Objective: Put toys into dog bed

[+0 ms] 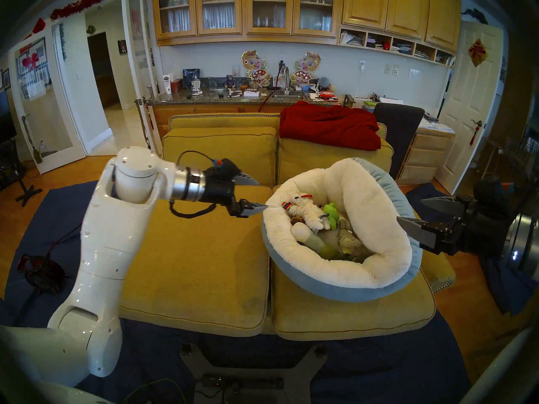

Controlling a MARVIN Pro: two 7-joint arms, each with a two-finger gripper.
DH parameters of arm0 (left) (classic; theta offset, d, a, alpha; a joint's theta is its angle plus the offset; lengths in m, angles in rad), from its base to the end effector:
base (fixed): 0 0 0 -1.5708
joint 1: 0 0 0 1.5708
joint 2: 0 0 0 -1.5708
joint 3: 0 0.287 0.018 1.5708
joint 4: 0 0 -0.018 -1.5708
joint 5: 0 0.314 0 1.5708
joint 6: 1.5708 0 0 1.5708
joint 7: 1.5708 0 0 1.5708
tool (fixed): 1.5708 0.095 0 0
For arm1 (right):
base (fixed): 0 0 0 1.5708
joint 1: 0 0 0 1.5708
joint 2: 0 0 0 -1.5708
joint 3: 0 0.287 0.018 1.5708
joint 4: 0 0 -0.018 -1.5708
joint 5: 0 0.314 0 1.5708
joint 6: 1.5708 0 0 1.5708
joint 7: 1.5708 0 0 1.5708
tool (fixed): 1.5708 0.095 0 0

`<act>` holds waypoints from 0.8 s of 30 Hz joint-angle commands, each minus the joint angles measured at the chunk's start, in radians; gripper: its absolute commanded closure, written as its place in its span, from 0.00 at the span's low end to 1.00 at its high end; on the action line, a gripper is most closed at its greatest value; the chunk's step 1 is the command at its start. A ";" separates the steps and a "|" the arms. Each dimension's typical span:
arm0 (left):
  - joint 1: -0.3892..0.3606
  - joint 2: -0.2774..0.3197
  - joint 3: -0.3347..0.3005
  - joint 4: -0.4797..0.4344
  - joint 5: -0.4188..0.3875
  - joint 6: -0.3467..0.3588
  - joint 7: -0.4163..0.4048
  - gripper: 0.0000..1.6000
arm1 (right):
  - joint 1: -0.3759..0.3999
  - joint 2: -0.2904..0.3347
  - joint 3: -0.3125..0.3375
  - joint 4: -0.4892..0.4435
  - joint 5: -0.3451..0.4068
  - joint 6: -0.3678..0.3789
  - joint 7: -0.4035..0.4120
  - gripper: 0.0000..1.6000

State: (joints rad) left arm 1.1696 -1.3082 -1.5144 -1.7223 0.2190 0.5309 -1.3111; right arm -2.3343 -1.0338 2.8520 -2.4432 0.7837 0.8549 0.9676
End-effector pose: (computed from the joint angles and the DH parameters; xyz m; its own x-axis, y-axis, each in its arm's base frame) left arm 0.4420 -0.0290 -0.1425 0.0120 -0.4368 0.8995 -0.9131 -0.3715 -0.1682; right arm 0.1702 -0.1810 -0.0363 0.3174 0.2285 0.9204 0.4871 -0.8720 0.0485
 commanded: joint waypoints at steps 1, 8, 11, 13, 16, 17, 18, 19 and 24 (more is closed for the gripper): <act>0.131 0.026 -0.125 -0.082 -0.017 0.029 0.060 0.00 | 0.003 0.003 0.010 0.000 -0.001 -0.001 0.000 0.00; 0.203 -0.050 -0.200 -0.065 0.002 0.015 0.167 0.00 | 0.003 0.003 0.010 0.000 -0.001 -0.001 0.000 0.00; 0.253 -0.107 -0.241 -0.070 -0.014 -0.057 0.228 0.00 | 0.003 0.003 0.011 0.000 -0.001 -0.001 0.000 0.00; 0.284 -0.139 -0.256 -0.071 -0.028 -0.102 0.279 0.00 | 0.003 0.003 0.011 0.000 -0.001 -0.001 0.000 0.00; 0.273 -0.175 -0.269 -0.020 -0.052 -0.155 0.341 0.00 | 0.003 0.003 0.011 0.000 -0.001 -0.001 0.000 0.00; 0.261 -0.159 -0.262 -0.002 -0.062 -0.144 0.332 0.00 | 0.003 0.003 0.011 0.000 -0.001 -0.001 0.000 0.00; 0.260 -0.173 -0.266 0.009 -0.063 -0.163 0.353 0.00 | 0.003 0.003 0.011 0.000 -0.001 -0.001 0.000 0.00; 0.264 -0.201 -0.277 0.020 -0.065 -0.198 0.390 0.00 | 0.003 0.003 0.011 0.000 -0.001 -0.001 0.000 0.00; 0.262 -0.242 -0.294 0.059 -0.082 -0.270 0.476 0.00 | 0.003 0.003 0.011 0.000 -0.001 -0.001 0.001 0.00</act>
State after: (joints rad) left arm 1.4497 -1.4505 -1.7800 -1.6786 0.1790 0.3718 -0.9454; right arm -2.3343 -1.0338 2.8524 -2.4432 0.7837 0.8550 0.9676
